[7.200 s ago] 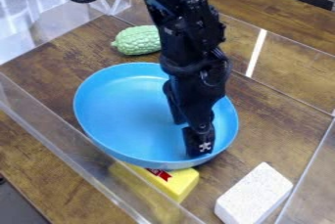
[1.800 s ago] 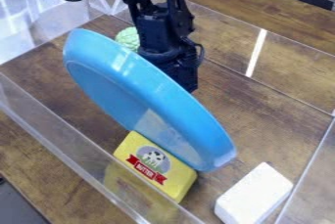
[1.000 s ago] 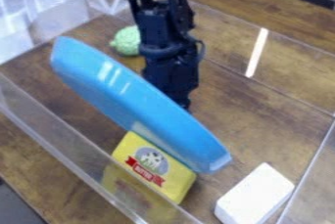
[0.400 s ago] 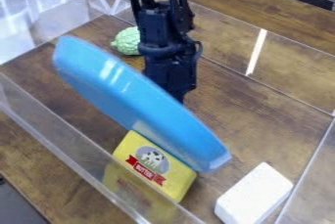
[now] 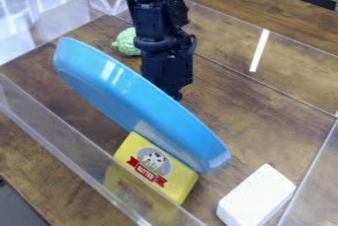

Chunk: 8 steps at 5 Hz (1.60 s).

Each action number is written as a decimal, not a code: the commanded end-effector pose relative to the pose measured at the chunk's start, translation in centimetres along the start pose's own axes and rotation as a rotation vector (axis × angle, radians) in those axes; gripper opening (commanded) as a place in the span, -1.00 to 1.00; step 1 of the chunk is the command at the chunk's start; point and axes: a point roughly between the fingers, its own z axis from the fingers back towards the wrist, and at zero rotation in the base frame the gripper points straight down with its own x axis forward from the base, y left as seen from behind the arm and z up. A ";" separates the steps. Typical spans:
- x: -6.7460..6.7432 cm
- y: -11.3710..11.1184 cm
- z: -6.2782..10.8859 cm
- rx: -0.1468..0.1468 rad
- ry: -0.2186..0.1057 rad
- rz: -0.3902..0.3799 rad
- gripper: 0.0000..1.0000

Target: Put the yellow block in the blue tray

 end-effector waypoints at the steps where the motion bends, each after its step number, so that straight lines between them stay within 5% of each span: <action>1: -1.7 0.6 0.1 -0.008 0.008 0.002 1.00; 2: -2.5 1.0 0.4 -0.007 -0.006 0.028 -1.00; 3: -3.0 1.4 0.6 -0.007 -0.021 0.055 -1.00; 5: -1.5 1.7 -0.2 0.007 -0.048 0.064 -1.00; 6: -1.1 1.8 0.1 0.002 -0.044 0.024 1.00; 7: -0.8 1.3 -0.1 0.006 -0.057 0.071 -1.00; 8: -0.1 0.1 -0.2 0.005 -0.076 0.122 -1.00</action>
